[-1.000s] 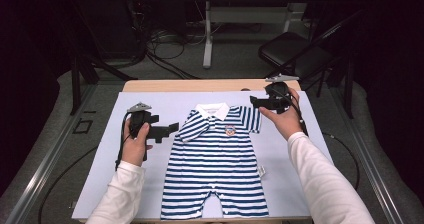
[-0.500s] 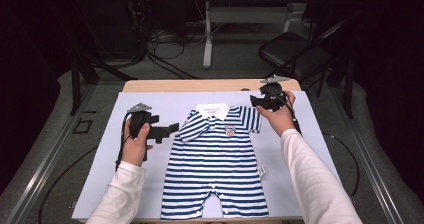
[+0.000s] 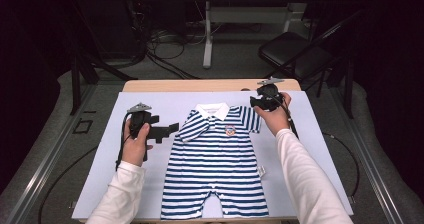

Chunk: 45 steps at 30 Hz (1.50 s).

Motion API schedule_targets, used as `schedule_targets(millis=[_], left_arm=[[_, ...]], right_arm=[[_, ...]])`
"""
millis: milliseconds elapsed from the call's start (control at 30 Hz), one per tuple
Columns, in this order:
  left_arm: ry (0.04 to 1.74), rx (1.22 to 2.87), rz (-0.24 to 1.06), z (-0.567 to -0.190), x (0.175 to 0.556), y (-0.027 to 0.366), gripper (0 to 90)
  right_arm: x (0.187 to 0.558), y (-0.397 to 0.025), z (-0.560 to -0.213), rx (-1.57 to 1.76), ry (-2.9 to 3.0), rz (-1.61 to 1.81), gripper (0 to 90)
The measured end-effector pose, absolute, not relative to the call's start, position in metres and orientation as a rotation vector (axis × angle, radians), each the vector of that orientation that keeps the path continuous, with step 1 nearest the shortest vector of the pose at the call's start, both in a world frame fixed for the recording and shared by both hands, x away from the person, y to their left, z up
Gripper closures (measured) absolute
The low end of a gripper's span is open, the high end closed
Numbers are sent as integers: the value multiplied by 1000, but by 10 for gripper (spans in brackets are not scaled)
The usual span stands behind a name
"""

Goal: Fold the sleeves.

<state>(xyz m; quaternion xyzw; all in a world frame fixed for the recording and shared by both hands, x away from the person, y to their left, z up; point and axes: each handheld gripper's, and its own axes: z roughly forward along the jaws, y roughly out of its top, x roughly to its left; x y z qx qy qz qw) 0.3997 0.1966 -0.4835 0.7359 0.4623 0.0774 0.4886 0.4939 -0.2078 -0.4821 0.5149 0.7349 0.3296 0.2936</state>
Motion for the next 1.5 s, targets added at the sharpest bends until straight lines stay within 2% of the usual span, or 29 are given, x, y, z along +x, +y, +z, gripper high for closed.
schedule_targets(millis=[933,1333,1500], left_arm=[[1140,1794,176,-491,399,199,5],[1150,1785,181,-491,397,201,5],[1152,1792,175,-493,397,200,5]], right_arm=[[520,-220,-521,1422,1957,915,506],[526,-222,-532,1509,1937,940,558],[528,-227,-537,1543,1956,915,634]])
